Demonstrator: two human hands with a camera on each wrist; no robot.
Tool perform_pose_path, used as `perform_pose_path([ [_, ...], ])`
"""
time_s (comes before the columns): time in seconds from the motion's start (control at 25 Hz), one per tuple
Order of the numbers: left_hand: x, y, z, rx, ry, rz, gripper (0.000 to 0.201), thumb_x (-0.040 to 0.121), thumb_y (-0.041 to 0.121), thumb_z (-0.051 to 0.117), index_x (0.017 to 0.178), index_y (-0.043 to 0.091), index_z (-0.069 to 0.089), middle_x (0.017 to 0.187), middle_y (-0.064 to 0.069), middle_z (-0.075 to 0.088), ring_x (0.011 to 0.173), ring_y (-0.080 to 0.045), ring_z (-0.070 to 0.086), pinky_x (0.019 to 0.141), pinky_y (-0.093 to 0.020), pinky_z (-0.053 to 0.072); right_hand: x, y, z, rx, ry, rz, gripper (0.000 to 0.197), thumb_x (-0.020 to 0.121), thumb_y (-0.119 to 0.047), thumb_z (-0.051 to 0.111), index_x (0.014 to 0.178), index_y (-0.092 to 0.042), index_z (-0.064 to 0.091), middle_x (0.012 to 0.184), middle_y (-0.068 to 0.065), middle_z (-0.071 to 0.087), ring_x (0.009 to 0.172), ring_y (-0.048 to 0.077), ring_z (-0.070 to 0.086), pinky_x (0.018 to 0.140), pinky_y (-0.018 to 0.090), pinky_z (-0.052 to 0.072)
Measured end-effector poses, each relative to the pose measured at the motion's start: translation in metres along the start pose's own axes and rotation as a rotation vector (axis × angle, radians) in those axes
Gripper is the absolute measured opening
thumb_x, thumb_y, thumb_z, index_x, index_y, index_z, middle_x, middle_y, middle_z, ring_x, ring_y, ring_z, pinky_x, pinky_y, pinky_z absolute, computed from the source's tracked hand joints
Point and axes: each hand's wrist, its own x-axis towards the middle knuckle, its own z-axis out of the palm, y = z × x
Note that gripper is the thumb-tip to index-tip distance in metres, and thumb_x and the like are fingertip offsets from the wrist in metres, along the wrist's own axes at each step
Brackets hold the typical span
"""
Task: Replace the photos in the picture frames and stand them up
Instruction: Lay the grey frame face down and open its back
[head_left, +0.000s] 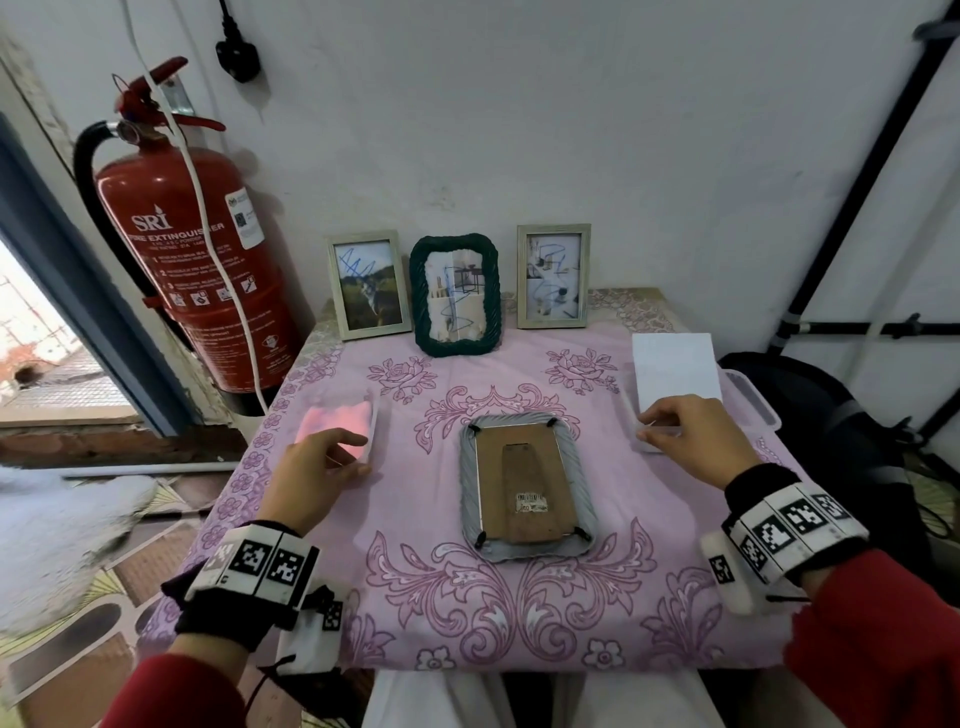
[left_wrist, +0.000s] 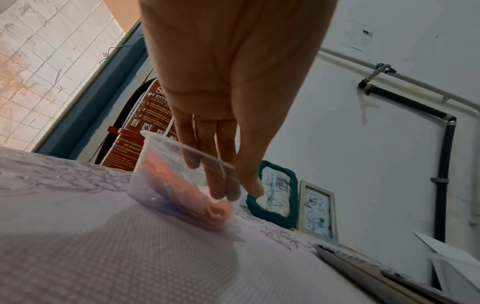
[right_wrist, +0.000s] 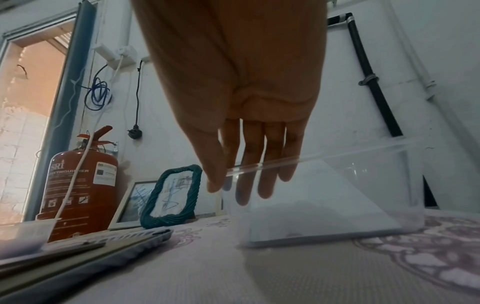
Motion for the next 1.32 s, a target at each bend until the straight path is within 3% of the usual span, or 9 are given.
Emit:
perform_pose_path([
  [0.12, 0.001, 0.003, 0.001, 0.025, -0.003, -0.031, 0.031, 0.081, 0.011, 0.070, 0.111, 0.010, 0.064, 0.088, -0.008, 0.068, 0.081, -0.021, 0.063, 0.078, -0.031, 0.048, 0.000, -0.002, 0.001, -0.073, -0.027, 0.038, 0.021, 0.085, -0.022, 0.066, 0.102, -0.010, 0.069, 0.104, 0.010, 0.071, 0.099, 0.023, 0.064, 0.089, 0.036, 0.050],
  [0.28, -0.003, 0.022, 0.006, 0.162, 0.063, 0.080, 0.045, 0.078, 0.020, 0.073, 0.121, 0.014, 0.060, 0.115, -0.010, 0.059, 0.106, -0.025, 0.055, 0.096, -0.039, 0.043, -0.004, -0.017, 0.004, -0.227, 0.005, -0.017, 0.043, 0.084, -0.030, 0.066, 0.121, -0.011, 0.057, 0.119, 0.013, 0.060, 0.113, 0.031, 0.049, 0.095, 0.039, 0.038],
  [0.48, 0.005, 0.059, 0.026, 0.062, 0.043, 0.196, 0.042, 0.081, 0.023, 0.071, 0.120, 0.013, 0.059, 0.117, -0.007, 0.057, 0.105, -0.020, 0.055, 0.095, -0.033, 0.044, 0.002, -0.056, 0.012, -0.117, 0.152, -0.217, 0.029, 0.086, -0.023, 0.064, 0.113, -0.013, 0.062, 0.111, 0.010, 0.059, 0.108, 0.028, 0.046, 0.091, 0.036, 0.036],
  [0.68, 0.027, 0.083, 0.057, -0.066, -0.055, 0.201, 0.031, 0.082, 0.018, 0.069, 0.111, 0.008, 0.063, 0.104, -0.011, 0.065, 0.091, -0.018, 0.057, 0.083, -0.026, 0.046, 0.023, -0.080, 0.036, -0.031, -0.137, -0.217, 0.028, 0.089, -0.017, 0.060, 0.114, -0.005, 0.063, 0.114, 0.013, 0.063, 0.104, 0.022, 0.057, 0.085, 0.022, 0.039],
  [0.88, 0.057, 0.087, 0.078, 0.071, -0.243, 0.079, 0.039, 0.082, 0.015, 0.067, 0.119, 0.007, 0.060, 0.112, -0.013, 0.063, 0.103, -0.024, 0.059, 0.090, -0.030, 0.047, 0.045, -0.081, 0.049, -0.162, -0.380, -0.033, 0.036, 0.088, -0.017, 0.059, 0.115, 0.006, 0.059, 0.117, 0.023, 0.062, 0.107, 0.033, 0.058, 0.093, 0.038, 0.047],
  [1.0, 0.068, 0.090, 0.084, 0.112, -0.307, 0.021, 0.027, 0.080, 0.011, 0.066, 0.105, 0.000, 0.064, 0.100, -0.020, 0.066, 0.092, -0.030, 0.063, 0.084, -0.034, 0.053, 0.055, -0.080, 0.050, -0.155, -0.407, 0.009, 0.030, 0.088, -0.008, 0.056, 0.110, 0.012, 0.061, 0.109, 0.029, 0.064, 0.088, 0.037, 0.065, 0.081, 0.044, 0.053],
  [1.08, 0.072, 0.090, 0.087, 0.099, -0.315, -0.006, 0.017, 0.080, 0.008, 0.064, 0.091, -0.004, 0.067, 0.091, -0.024, 0.068, 0.086, -0.032, 0.066, 0.080, -0.042, 0.056, 0.059, -0.082, 0.049, -0.121, -0.452, 0.021, 0.026, 0.088, -0.005, 0.055, 0.104, 0.015, 0.063, 0.102, 0.030, 0.067, 0.077, 0.039, 0.067, 0.061, 0.032, 0.055],
  [1.16, 0.077, 0.090, 0.088, 0.082, -0.327, -0.028, 0.019, 0.082, 0.011, 0.066, 0.094, -0.003, 0.071, 0.093, -0.023, 0.070, 0.089, -0.033, 0.067, 0.081, -0.042, 0.056, 0.063, -0.083, 0.050, -0.116, -0.453, 0.027, 0.022, 0.087, -0.003, 0.056, 0.097, 0.014, 0.066, 0.096, 0.030, 0.069, 0.081, 0.038, 0.068, 0.046, 0.019, 0.048],
  [1.32, 0.088, 0.093, 0.086, 0.044, -0.369, -0.054, 0.021, 0.080, 0.012, 0.071, 0.092, -0.005, 0.072, 0.093, -0.023, 0.071, 0.088, -0.033, 0.068, 0.082, -0.044, 0.056, 0.069, -0.087, 0.053, -0.121, -0.412, 0.055, 0.017, 0.083, -0.004, 0.064, 0.094, 0.009, 0.067, 0.098, 0.023, 0.069, 0.089, 0.035, 0.067, 0.045, 0.018, 0.045],
])
